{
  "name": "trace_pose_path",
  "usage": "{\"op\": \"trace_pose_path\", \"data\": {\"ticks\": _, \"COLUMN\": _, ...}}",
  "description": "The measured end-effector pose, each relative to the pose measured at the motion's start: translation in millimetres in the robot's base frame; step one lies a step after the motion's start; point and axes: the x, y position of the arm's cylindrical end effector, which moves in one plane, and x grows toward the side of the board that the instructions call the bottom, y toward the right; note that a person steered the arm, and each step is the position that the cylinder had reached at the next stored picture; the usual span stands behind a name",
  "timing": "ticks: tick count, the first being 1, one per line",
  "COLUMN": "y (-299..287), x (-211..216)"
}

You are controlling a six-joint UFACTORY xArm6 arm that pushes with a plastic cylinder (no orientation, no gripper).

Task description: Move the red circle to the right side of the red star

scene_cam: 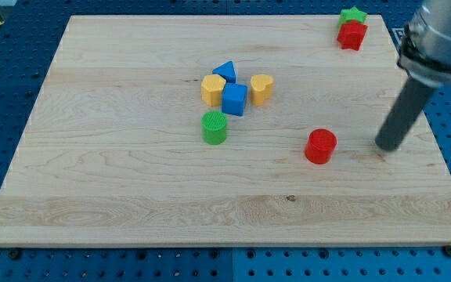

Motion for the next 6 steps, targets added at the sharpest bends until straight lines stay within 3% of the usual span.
{"op": "trace_pose_path", "data": {"ticks": 1, "y": -15.0, "x": 49.0}}
{"op": "trace_pose_path", "data": {"ticks": 2, "y": -109.0, "x": 43.1}}
{"op": "trace_pose_path", "data": {"ticks": 3, "y": -126.9, "x": 21.6}}
{"op": "trace_pose_path", "data": {"ticks": 4, "y": -126.1, "x": 15.2}}
{"op": "trace_pose_path", "data": {"ticks": 6, "y": -62.1, "x": 0.8}}
